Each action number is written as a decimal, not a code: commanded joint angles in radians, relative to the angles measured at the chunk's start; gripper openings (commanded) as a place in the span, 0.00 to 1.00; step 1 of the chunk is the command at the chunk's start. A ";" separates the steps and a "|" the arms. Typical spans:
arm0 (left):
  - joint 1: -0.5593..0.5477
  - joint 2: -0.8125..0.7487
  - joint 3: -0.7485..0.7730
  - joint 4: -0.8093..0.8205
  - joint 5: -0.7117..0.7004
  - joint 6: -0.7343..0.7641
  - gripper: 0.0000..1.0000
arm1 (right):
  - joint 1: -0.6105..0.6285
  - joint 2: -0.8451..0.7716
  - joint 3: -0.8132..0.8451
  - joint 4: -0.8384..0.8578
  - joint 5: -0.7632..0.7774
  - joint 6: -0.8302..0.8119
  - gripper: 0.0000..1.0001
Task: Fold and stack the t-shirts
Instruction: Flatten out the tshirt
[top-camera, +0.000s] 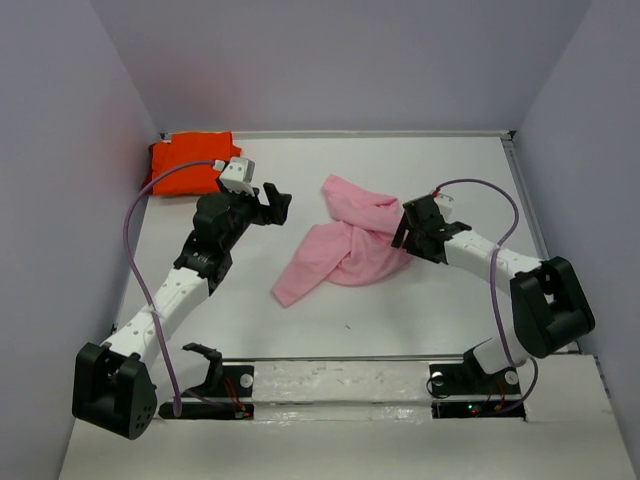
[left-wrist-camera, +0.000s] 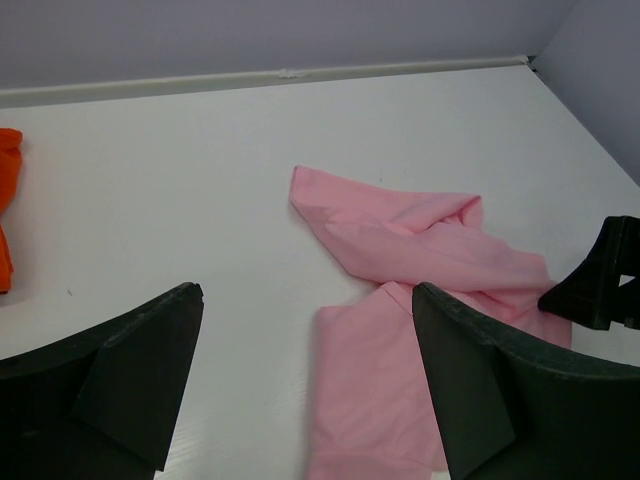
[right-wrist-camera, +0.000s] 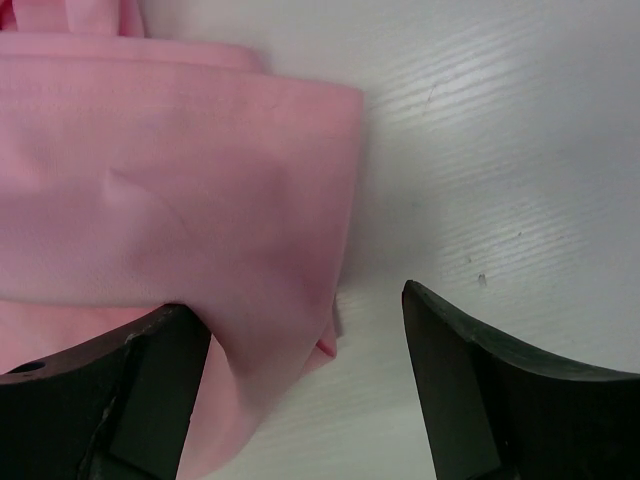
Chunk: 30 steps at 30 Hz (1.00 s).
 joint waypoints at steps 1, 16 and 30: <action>0.006 -0.026 -0.003 0.057 0.015 -0.006 0.95 | -0.050 0.028 0.026 0.115 0.007 0.066 0.81; 0.006 -0.023 -0.003 0.059 0.013 0.000 0.95 | -0.077 -0.125 0.095 0.122 -0.002 -0.055 0.78; 0.006 -0.018 -0.007 0.060 0.019 0.000 0.95 | -0.128 0.011 0.100 0.142 0.038 -0.007 0.78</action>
